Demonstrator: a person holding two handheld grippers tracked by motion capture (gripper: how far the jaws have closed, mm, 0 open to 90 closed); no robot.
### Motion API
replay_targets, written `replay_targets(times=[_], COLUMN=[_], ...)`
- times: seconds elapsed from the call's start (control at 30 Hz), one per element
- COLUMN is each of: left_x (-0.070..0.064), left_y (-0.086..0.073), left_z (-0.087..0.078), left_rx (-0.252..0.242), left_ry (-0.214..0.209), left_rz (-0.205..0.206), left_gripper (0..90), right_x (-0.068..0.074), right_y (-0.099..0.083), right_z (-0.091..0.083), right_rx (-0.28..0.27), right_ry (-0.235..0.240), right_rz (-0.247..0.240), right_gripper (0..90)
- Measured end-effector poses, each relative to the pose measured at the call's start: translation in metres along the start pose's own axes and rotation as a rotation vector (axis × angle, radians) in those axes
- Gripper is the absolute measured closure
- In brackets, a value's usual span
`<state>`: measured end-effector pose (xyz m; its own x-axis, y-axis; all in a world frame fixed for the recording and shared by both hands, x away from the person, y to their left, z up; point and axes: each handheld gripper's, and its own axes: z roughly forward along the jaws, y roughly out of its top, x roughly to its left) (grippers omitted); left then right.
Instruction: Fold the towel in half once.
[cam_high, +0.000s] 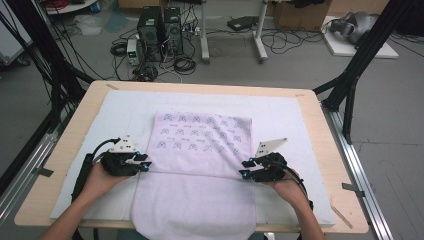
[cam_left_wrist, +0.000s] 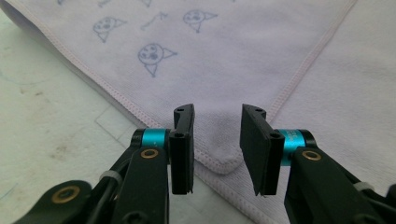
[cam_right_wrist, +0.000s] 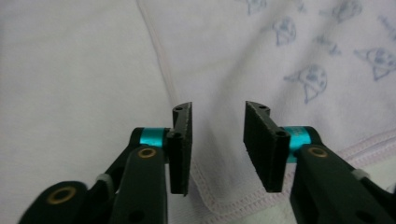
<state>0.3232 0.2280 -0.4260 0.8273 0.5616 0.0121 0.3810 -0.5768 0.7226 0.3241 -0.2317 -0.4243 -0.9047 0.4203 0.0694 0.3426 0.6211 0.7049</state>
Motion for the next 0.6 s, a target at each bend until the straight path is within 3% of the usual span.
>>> replay_targets(times=[0.07, 0.17, 0.23, 0.3, 0.4, 0.6], left_x=[-0.001, -0.002, -0.002, -0.002, -0.003, -0.004], left_y=[-0.001, -0.003, -0.004, -0.003, -0.003, -0.003], left_z=[0.01, 0.012, 0.012, 0.01, 0.007, -0.006], left_rx=[0.042, 0.021, 0.015, 0.016, 0.015, -0.033], left_ry=[-0.009, -0.011, -0.005, 0.0, 0.013, 0.018], left_rz=[0.008, 0.012, 0.006, 0.004, 0.007, -0.007], left_gripper=[66.0, 75.1, 83.8, 86.6, 87.4, 87.5], right_x=[-0.002, -0.002, -0.003, -0.005, -0.006, 0.0], right_y=[-0.001, -0.003, -0.004, -0.006, -0.007, -0.003], right_z=[0.006, 0.013, 0.014, 0.015, 0.014, 0.002], right_rx=[0.023, 0.061, 0.037, 0.017, 0.006, -0.035], right_ry=[0.002, 0.007, 0.006, 0.016, 0.023, 0.022], right_rz=[0.008, 0.01, 0.015, 0.04, 0.05, 0.038], right_gripper=[61.5, 67.9, 77.1, 84.6, 86.2, 86.7])
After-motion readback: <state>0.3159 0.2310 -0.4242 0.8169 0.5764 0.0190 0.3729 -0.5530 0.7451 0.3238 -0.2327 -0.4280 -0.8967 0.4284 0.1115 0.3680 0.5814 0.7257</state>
